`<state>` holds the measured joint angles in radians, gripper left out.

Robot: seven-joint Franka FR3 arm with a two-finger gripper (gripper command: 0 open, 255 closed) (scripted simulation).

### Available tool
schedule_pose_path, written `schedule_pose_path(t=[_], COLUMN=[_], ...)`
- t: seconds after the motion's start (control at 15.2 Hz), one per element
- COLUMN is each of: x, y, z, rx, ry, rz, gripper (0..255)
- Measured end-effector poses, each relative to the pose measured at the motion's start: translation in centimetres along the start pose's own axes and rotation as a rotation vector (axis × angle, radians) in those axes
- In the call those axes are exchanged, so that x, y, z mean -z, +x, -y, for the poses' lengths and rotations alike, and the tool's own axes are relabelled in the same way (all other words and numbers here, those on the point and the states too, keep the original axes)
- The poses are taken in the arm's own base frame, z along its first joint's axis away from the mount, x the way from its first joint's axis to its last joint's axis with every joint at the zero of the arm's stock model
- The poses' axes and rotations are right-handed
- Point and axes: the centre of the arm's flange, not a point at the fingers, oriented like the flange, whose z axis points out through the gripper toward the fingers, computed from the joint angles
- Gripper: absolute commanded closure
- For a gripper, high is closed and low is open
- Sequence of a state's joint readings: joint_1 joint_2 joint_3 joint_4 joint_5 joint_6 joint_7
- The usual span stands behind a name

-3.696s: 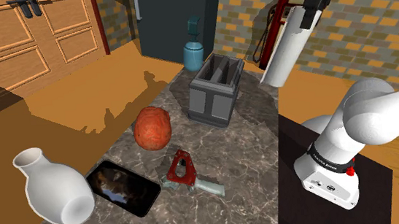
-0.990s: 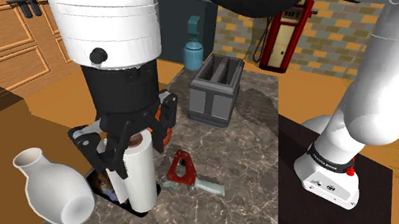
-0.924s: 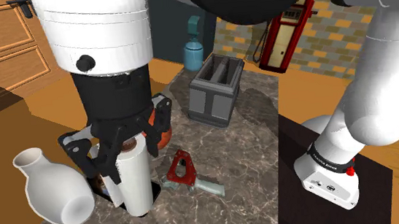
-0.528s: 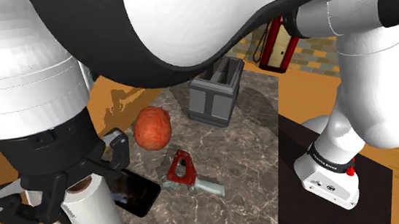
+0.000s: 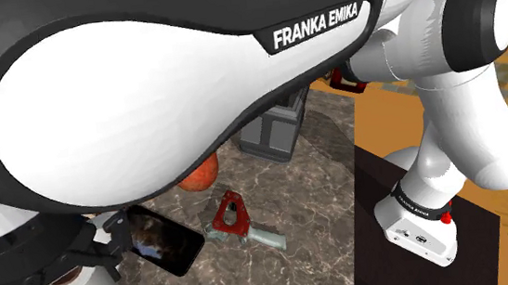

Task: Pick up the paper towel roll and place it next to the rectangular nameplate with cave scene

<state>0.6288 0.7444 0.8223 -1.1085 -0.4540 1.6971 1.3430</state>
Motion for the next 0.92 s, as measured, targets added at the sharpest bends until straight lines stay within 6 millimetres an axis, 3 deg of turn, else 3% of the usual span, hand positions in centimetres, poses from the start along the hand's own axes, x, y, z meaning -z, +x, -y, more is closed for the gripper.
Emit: schedule_pose_path(t=[0.53,0.92], x=[-4.3,-4.6], y=[0.3,0.3], z=[-0.2,-0.2], rx=[0.000,0.000], ry=[0.000,0.000], rz=[0.000,0.000], gripper=[255,255])
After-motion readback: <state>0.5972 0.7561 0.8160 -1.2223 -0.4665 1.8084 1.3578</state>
